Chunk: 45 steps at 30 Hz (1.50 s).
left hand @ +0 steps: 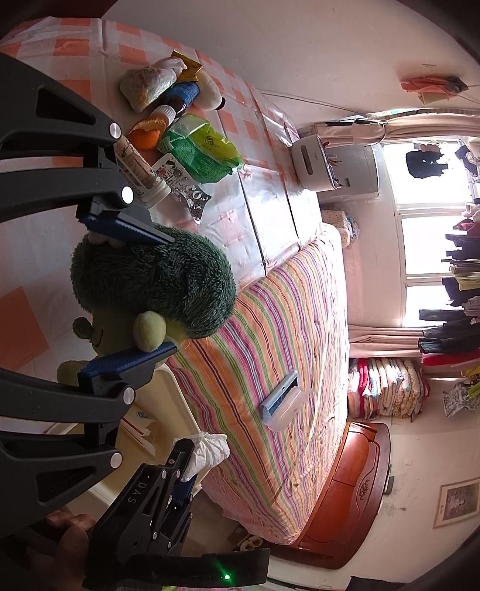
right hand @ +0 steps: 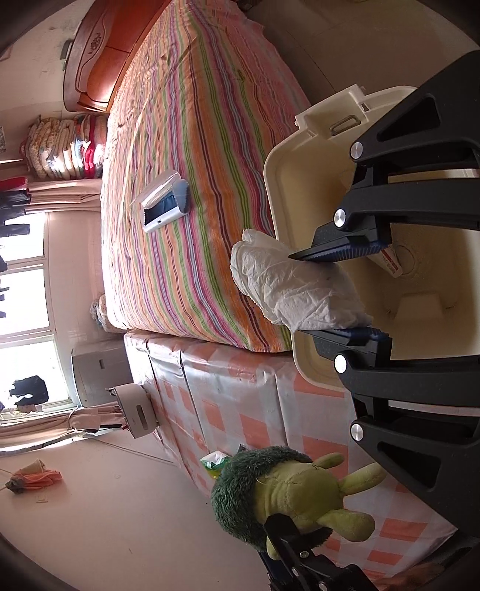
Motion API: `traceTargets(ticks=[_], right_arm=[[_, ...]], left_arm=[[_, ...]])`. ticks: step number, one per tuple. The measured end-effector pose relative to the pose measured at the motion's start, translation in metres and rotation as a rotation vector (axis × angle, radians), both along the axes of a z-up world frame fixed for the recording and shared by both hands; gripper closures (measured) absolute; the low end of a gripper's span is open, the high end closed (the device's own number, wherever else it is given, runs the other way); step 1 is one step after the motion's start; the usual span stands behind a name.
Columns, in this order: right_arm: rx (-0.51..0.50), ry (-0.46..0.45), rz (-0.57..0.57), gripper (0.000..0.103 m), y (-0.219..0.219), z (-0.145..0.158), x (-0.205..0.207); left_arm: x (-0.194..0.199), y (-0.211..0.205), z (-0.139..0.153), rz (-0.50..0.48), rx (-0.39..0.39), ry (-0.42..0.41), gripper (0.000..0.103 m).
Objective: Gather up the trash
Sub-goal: 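Carry the white tissue over the cream bin with the right tool and release it, then lower the green plush toy into the bin with the left tool and release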
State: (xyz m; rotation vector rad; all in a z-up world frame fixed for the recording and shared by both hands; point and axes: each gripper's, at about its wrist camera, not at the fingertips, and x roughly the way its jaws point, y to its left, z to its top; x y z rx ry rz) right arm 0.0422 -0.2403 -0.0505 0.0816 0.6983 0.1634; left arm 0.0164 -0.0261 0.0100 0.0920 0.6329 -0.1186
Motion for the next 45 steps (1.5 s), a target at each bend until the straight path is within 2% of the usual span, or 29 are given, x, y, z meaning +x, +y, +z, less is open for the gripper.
traceTargets(ticks=[4, 7, 8, 10, 11, 13, 14, 30, 38, 45], right_arm=[[0.010, 0.009, -0.029, 0.073, -0.011, -0.002, -0.002], [0.021, 0.011, -0.045, 0.069, -0.018, -0.002, -0.003], [0.024, 0.010, -0.049, 0.066, -0.019, -0.002, -0.002], [0.032, 0.004, -0.058, 0.053, -0.023, -0.001, -0.003], [0.033, 0.000, -0.060, 0.052, -0.024, -0.001, -0.004], [0.033, -0.009, -0.069, 0.038, -0.025, 0.001, -0.005], [0.034, -0.015, -0.074, 0.036, -0.027, 0.001, -0.006], [0.070, -0.065, -0.208, 0.031, -0.062, 0.012, -0.011], [0.037, -0.074, -0.283, 0.029, -0.077, 0.014, -0.012], [0.047, -0.087, -0.312, 0.027, -0.088, 0.016, -0.017]], left_arm=[[0.001, -0.016, -0.002, -0.025, 0.007, 0.006, 0.053], [0.003, -0.026, -0.002, -0.040, 0.011, 0.008, 0.053], [0.003, -0.029, -0.002, -0.045, 0.012, 0.009, 0.053], [0.004, -0.034, -0.003, -0.054, 0.016, 0.013, 0.053], [0.004, -0.036, -0.003, -0.056, 0.017, 0.013, 0.053], [0.005, -0.040, -0.004, -0.063, 0.021, 0.015, 0.053], [0.005, -0.043, -0.004, -0.066, 0.022, 0.017, 0.053], [0.013, -0.077, -0.011, -0.124, 0.057, 0.043, 0.052], [0.017, -0.096, -0.011, -0.153, 0.074, 0.045, 0.052], [0.016, -0.114, -0.009, -0.185, 0.083, 0.040, 0.052]])
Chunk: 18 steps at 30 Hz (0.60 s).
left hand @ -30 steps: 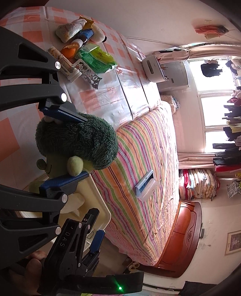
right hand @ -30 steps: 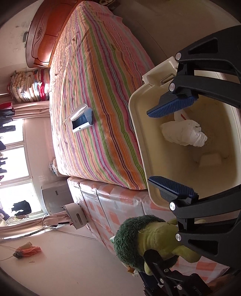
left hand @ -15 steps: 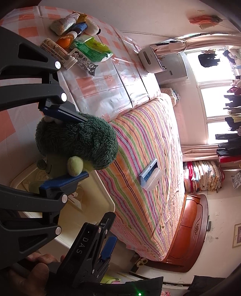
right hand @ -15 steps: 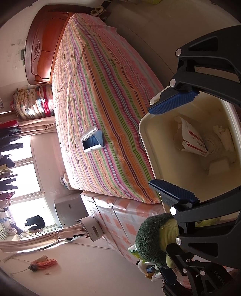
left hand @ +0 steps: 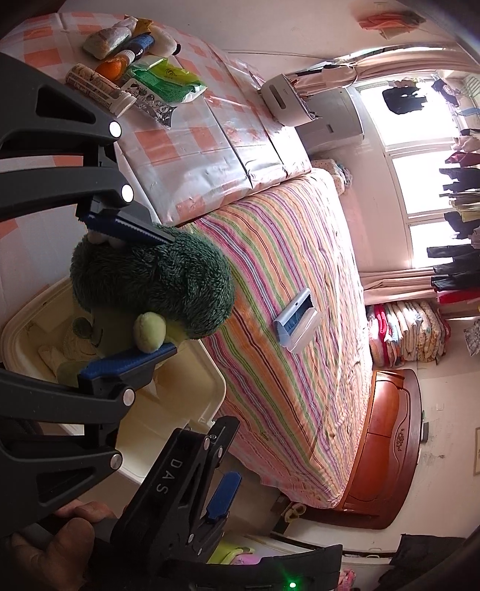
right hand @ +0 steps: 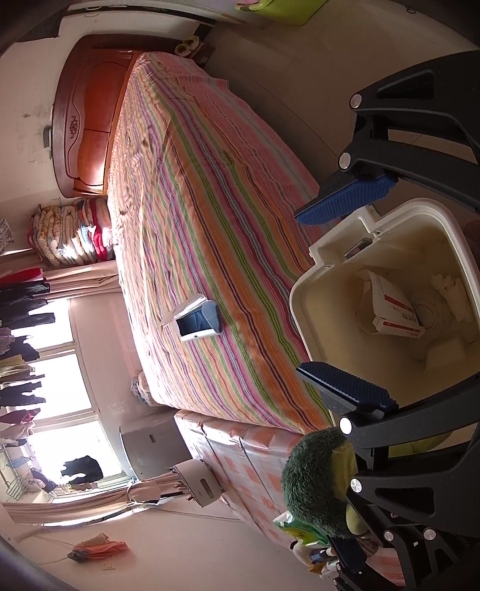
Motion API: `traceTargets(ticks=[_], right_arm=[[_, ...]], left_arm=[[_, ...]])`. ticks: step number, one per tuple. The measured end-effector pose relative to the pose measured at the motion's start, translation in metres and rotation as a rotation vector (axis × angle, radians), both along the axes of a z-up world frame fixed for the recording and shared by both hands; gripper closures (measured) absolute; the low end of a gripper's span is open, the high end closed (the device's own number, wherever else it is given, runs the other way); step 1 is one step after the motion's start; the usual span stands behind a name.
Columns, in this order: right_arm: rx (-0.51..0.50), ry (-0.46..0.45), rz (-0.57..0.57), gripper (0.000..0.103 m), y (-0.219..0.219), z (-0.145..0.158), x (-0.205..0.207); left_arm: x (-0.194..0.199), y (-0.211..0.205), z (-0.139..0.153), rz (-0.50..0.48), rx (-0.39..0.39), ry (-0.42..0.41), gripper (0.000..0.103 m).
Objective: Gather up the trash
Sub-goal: 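Lower the green plush toy into the bin with the left tool and release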
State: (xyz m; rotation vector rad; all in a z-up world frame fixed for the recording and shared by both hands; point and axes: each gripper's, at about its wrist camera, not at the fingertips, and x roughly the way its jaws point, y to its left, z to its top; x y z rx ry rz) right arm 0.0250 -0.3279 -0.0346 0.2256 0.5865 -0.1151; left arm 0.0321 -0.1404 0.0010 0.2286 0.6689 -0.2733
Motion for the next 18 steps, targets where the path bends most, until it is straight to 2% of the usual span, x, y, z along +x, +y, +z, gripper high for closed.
traceTargets(ticks=[11, 15, 16, 18], right_arm=[[0.021, -0.008, -0.029, 0.026, -0.011, 0.001, -0.003], [0.028, -0.009, -0.032, 0.025, -0.013, 0.001, -0.004], [0.028, -0.009, -0.033, 0.024, -0.013, 0.001, -0.004], [0.025, -0.009, -0.033, 0.024, -0.013, 0.001, -0.004]], left_arm=[[0.003, -0.019, -0.004, -0.023, 0.027, 0.019, 0.047], [-0.003, -0.025, 0.000, -0.027, 0.056, -0.035, 0.046], [-0.004, -0.026, 0.001, -0.029, 0.062, -0.038, 0.045], [-0.006, -0.025, 0.003, -0.024, 0.062, -0.045, 0.033]])
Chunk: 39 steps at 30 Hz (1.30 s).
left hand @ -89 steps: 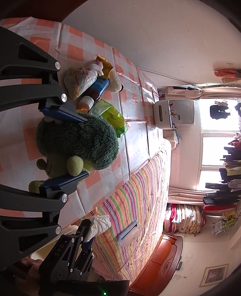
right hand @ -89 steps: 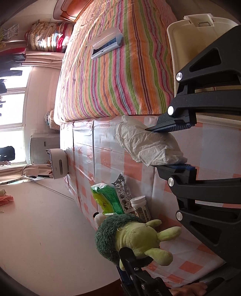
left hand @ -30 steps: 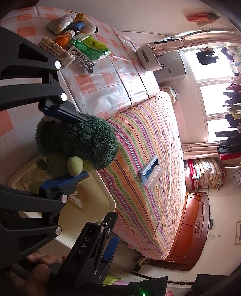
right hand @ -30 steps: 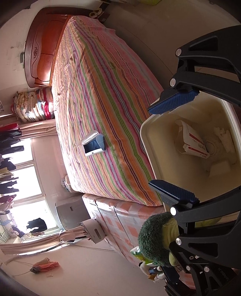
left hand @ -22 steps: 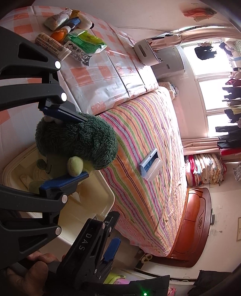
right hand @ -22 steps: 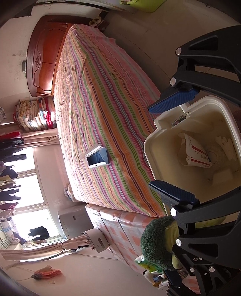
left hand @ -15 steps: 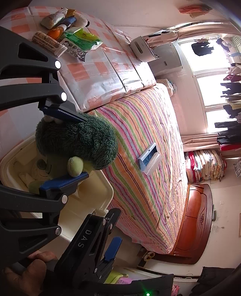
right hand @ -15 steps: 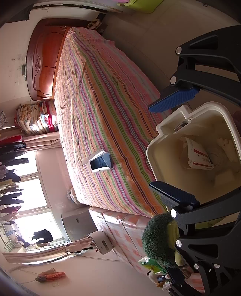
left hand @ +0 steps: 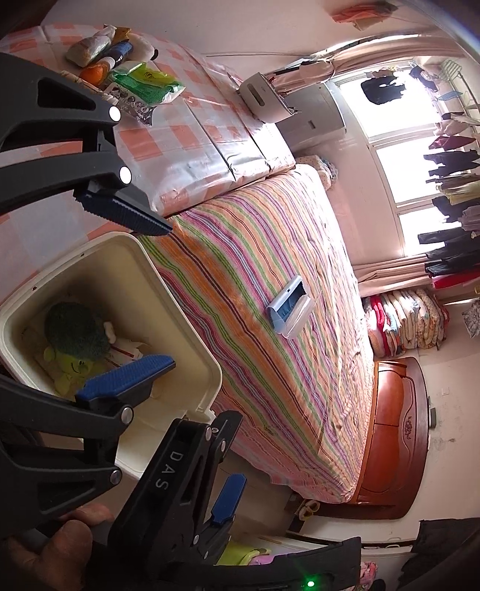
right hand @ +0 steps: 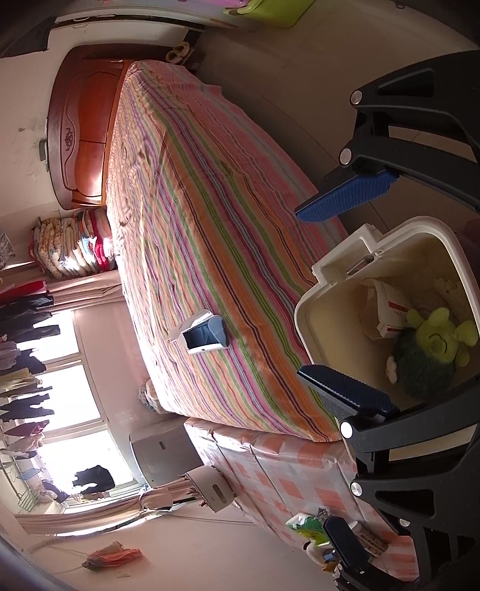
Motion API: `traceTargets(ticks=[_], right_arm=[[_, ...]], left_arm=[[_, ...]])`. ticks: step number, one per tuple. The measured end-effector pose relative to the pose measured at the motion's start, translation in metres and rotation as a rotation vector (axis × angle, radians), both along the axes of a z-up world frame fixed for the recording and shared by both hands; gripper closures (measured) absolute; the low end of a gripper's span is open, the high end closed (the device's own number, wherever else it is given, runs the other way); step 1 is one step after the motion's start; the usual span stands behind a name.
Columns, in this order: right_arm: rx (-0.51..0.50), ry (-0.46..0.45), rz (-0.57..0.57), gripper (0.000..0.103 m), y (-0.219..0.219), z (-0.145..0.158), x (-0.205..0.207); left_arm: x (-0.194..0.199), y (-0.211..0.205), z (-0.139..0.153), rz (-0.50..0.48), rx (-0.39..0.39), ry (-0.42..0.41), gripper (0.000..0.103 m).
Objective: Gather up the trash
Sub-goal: 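Lower the green plush toy into the bin with the left tool and release, then move both tools back from the bin to the cluttered table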
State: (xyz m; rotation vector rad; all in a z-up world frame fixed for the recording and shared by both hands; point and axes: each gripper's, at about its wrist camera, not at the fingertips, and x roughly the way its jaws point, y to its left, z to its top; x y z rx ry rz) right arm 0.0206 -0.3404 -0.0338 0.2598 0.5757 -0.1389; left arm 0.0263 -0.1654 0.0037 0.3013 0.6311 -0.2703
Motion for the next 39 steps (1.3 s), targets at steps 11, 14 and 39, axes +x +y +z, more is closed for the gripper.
traceTargets(ticks=[11, 14, 39], right_arm=[[-0.025, 0.005, 0.011, 0.020, 0.011, 0.000, 0.002], [-0.038, 0.009, 0.020, 0.020, 0.017, 0.000, 0.004], [-0.127, 0.019, 0.152, 0.007, 0.094, 0.002, 0.023]], left_arm=[[0.001, 0.034, -0.001, 0.069, -0.026, 0.016, 0.031], [0.001, 0.045, -0.001, 0.086, -0.028, 0.015, 0.031], [0.007, 0.158, 0.010, 0.258, -0.102, -0.028, 0.028]])
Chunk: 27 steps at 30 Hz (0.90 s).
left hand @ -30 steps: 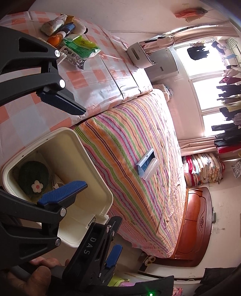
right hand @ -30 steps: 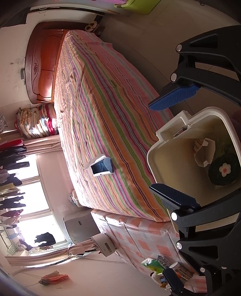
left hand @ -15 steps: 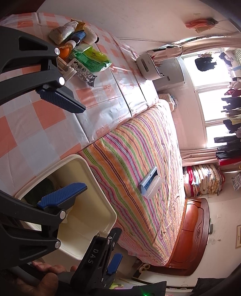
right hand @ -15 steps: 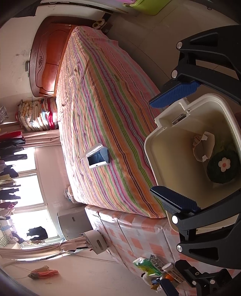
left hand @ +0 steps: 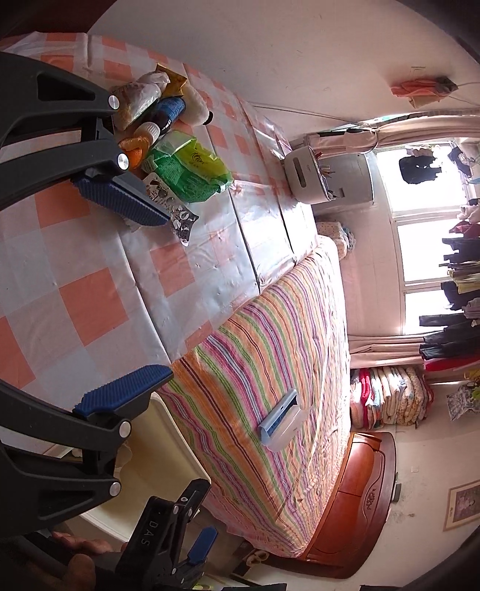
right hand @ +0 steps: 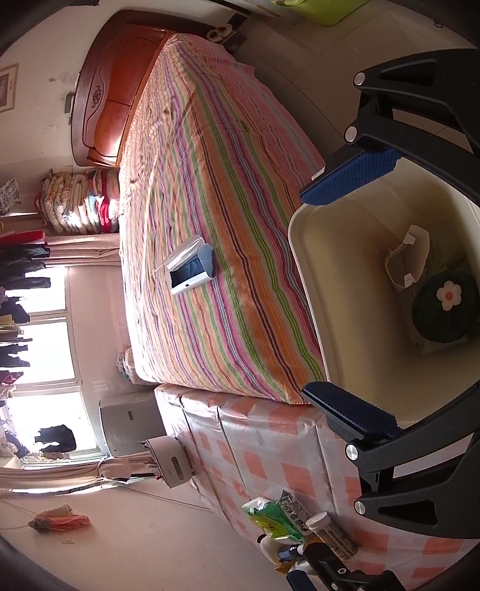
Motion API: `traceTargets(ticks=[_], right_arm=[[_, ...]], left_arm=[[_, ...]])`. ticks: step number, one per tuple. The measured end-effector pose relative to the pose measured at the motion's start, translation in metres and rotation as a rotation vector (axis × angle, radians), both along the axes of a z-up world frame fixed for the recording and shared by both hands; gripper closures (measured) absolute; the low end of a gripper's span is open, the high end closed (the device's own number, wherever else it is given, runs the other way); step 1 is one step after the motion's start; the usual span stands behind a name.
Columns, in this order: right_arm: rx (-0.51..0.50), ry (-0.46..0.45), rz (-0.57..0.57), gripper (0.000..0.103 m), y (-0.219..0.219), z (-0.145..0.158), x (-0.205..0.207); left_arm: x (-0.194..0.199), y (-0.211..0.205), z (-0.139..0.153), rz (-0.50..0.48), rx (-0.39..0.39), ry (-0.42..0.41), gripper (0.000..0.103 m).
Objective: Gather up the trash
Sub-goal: 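Move both tools back from the bin to the cluttered table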
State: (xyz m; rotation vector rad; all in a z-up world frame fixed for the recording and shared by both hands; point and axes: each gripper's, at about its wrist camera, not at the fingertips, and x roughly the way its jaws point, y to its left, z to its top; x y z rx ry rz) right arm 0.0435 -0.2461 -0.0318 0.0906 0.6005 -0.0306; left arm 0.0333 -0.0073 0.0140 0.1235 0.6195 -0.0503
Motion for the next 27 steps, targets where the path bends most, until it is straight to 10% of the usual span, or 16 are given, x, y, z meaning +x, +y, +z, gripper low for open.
traceTargets(ticks=[27], right_arm=[[0.011, 0.149, 0.499, 0.007, 0.183, -0.017, 0.026]], left_arm=[[-0.025, 0.204, 0.005, 0.452, -0.115, -0.064, 0.027]])
